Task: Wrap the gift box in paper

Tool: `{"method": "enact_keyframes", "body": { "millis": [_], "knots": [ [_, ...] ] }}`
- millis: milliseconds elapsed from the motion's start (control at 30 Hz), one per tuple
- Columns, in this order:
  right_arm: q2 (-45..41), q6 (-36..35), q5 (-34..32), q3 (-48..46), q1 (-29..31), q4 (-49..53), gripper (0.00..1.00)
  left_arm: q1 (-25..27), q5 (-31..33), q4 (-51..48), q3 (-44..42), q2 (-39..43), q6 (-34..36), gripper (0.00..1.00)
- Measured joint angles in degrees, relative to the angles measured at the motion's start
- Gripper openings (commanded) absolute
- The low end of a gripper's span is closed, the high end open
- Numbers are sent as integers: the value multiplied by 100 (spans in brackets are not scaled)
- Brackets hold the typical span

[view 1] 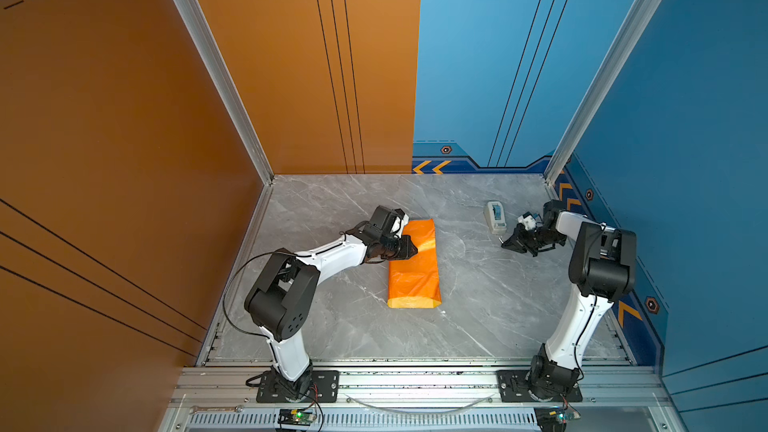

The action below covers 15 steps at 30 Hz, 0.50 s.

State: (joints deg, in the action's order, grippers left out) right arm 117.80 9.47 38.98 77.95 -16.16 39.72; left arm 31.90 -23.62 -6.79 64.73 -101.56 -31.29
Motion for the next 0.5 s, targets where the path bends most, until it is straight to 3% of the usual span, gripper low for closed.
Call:
{"method": "enact_keyframes", "body": {
  "millis": [333,367,500],
  "knots": [
    [-234,-46,-175,-389,-39,634,0,0,0,-2,0,0,0,20],
    [-269,-57,-175,-422,-57,671,6,0,2,-2,0,0,2,20],
    [-522,-103,-151,-470,-146,715,49,0,2,-2,0,0,7,20]
  ]
}}
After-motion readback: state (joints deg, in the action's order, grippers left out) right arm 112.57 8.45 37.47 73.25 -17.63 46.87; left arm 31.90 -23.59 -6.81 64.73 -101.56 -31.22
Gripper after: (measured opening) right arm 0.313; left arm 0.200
